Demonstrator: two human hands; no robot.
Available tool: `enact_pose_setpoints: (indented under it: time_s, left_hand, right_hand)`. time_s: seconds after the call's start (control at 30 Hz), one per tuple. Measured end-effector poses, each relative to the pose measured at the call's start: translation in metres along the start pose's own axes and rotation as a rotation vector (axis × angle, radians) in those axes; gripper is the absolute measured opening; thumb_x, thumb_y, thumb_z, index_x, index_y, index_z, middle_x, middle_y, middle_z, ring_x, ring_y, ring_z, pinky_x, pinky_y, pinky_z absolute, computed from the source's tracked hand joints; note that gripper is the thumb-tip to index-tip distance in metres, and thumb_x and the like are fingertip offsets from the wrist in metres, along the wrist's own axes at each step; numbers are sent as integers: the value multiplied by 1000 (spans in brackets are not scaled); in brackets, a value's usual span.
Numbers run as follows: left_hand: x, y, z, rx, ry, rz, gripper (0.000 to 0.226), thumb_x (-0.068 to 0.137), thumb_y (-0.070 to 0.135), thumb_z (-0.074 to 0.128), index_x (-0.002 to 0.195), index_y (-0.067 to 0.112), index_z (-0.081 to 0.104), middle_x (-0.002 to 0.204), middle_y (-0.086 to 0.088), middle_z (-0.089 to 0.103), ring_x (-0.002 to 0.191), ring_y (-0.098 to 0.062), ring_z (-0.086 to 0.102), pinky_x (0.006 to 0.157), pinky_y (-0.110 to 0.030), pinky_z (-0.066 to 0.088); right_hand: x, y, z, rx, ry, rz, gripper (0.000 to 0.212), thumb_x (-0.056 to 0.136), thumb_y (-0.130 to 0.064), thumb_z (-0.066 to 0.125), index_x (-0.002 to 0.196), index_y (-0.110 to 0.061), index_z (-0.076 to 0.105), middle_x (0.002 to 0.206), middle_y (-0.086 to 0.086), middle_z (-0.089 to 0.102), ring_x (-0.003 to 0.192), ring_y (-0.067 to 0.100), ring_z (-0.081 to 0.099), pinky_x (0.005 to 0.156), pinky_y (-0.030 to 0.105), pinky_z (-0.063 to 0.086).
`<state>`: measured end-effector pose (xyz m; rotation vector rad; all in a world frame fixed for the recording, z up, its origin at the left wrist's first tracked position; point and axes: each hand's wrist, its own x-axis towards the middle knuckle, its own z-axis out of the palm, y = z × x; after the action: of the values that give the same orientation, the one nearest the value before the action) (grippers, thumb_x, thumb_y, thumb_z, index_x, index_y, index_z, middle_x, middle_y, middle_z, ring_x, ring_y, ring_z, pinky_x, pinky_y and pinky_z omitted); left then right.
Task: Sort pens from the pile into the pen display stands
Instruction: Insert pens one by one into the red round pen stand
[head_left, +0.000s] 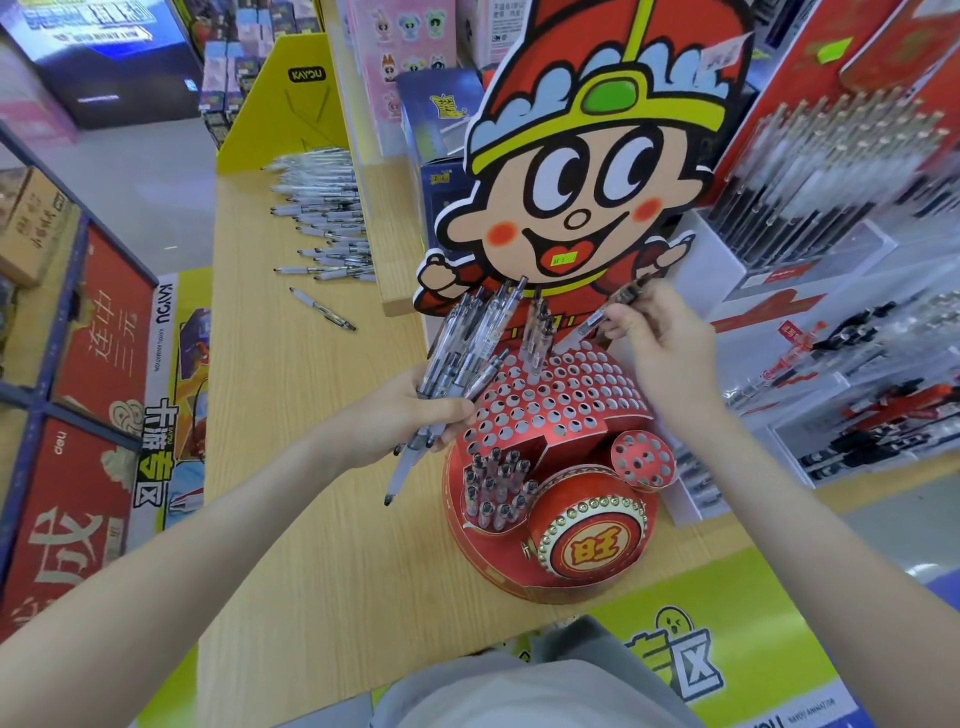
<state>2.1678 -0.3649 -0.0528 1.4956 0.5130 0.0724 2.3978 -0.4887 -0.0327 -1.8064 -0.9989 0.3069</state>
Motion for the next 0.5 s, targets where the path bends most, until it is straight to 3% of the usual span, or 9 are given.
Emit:
enact_pose_setpoints:
  time_s: [0.2,0.37,0.5]
  left_hand:
    - [-5,6,-2,11,30,-8,18,88,20,60,81,9,48,66,-16,46,56,-20,44,54,-19,43]
    - [-6,7,0,16,43,-18,21,87,21,62,82,10,46,64,-13,48,56,-20,44,53,-21,42]
    - [-5,13,9,29,24,-19,19,87,20,61,79,10,47,63,-11,47,56,-20,43,54,-22,42]
  right_hand:
    - [9,-2,9,-1,-48,-41,6,93,-20,57,98,-21,54,92,-5,66,83,9,66,81,27,54]
    - [14,-1,10,-50,-135,-99,5,94,-19,56,92,-19,52,82,-14,62,79,-1,61,72,4,44]
    - [15,4,10,-53,-173,-98,5,93,-18,56,90,-16,53,83,-10,64,80,4,62,72,7,46]
